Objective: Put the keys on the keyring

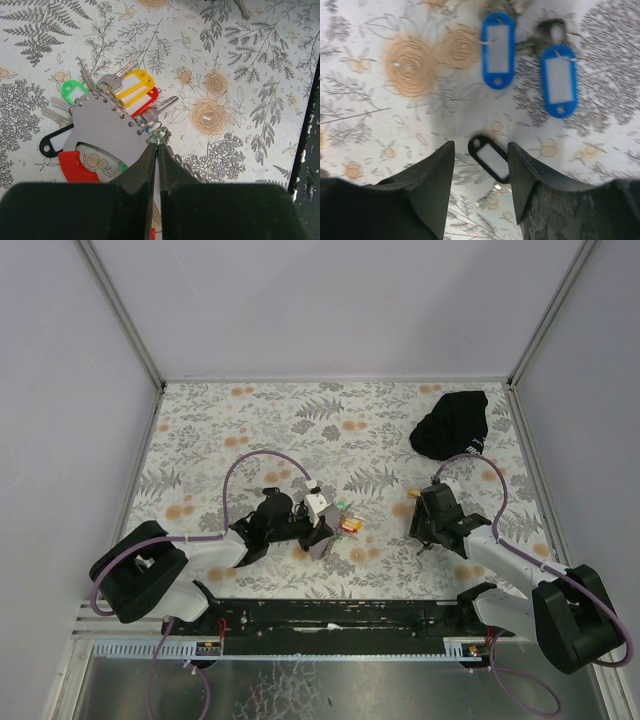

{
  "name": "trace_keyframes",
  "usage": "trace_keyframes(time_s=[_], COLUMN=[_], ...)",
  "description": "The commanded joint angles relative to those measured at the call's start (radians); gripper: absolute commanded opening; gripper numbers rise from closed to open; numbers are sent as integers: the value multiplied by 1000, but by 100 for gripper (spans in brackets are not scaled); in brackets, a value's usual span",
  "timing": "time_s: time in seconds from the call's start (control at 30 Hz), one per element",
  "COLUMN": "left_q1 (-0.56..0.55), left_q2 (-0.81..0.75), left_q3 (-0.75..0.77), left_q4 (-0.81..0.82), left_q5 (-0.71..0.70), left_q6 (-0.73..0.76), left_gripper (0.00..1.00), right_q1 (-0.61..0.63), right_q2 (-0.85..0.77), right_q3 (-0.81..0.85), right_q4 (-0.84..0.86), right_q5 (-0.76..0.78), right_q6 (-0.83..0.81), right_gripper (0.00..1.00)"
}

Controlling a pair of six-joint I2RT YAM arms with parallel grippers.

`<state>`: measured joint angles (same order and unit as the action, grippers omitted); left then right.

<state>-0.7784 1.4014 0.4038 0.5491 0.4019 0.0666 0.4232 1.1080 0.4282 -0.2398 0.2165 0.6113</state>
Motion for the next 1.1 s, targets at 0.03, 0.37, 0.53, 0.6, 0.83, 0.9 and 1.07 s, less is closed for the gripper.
trace_keyframes(time_s=[0.03,0.37,0.53,0.6,0.83,0.9,1.07], left_q1=[-4,-5,-5,-4,-5,-4,-4], left_q2=[-18,-15,-14,-10,1,2,0], left_q3=[36,40,41,44,49,50,50], left_q4=[14,5,6,6,4,3,0], left_q5=[-6,-4,0,3,12,13,14], left_q6=[-1,-1,-2,-4,-6,-6,-5], left_gripper=[0,0,0,0,0,0,0], right_q1=[0,44,43,43,42,43,43], right_q2=[61,59,-114,-163,-253,-243,-200], right_q3=[-3,86,113,109,48,33,18], right_q4=[103,57,-137,-188,-253,-238,-217], right_q5=[-216,-165,-4,21,23,-5,-34], right_q6=[16,0,-3,21,84,90,116], right_gripper=[53,54,62,69,73,72,69])
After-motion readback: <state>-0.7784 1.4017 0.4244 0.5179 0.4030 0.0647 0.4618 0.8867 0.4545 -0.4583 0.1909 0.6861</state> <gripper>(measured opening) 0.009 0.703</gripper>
